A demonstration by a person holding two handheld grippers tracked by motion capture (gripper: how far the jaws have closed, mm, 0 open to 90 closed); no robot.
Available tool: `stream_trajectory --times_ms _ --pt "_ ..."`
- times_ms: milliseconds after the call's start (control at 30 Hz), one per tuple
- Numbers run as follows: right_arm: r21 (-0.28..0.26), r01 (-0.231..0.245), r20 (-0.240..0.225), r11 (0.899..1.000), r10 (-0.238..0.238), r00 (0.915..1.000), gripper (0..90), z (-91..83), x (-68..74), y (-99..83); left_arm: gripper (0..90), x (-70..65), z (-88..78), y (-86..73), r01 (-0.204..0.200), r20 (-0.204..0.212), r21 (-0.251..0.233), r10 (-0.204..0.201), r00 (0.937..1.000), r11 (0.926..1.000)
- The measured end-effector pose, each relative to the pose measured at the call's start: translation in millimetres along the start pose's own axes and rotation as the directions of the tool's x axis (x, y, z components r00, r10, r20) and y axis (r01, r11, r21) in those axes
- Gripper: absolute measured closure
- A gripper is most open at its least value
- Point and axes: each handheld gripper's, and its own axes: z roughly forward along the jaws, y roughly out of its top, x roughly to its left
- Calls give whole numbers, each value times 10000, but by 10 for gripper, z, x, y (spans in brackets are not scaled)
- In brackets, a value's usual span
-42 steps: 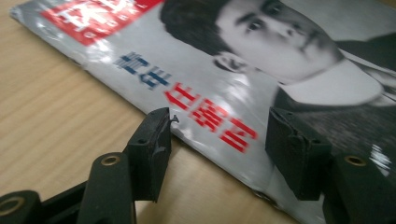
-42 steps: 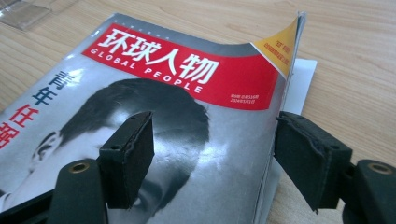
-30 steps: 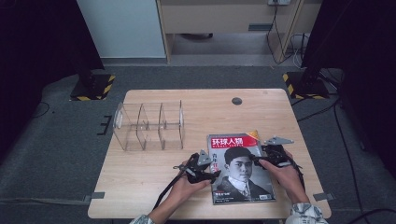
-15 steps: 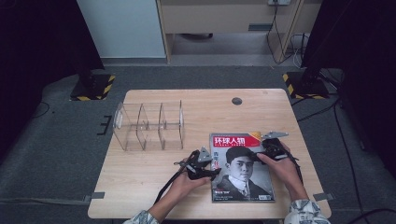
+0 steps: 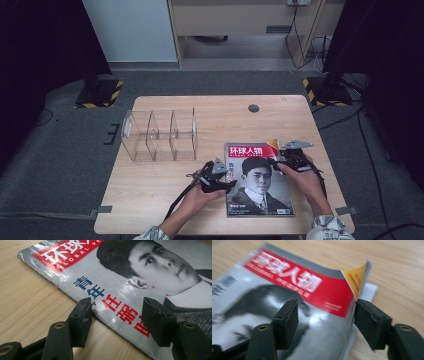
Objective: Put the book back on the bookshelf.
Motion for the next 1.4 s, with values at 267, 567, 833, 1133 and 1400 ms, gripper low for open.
stream_trajectory --times_ms 267,567,833,1133,1400 --pt "-440 147 -639 9989 -175 9978 416 -107 93 53 404 -4 1 0 26 -31 -3 -26 10000 10000" --pt "-13 -429 -546 9991 428 9976 433 -26 -15 -41 405 -5 1 0 28 -39 -4 -28 10000 10000" --pt "208 -313 -662 9993 327 9973 477 -18 16 -58 404 -6 1 0 28 -44 -1 -28 10000 10000" --pt "455 145 185 9989 -153 9997 546 71 73 -83 405 -7 1 1 34 -49 -2 -34 10000 10000" --pt "403 72 767 9992 -103 9970 696 74 127 -59 404 -13 0 0 89 -100 -2 -89 9999 10000"
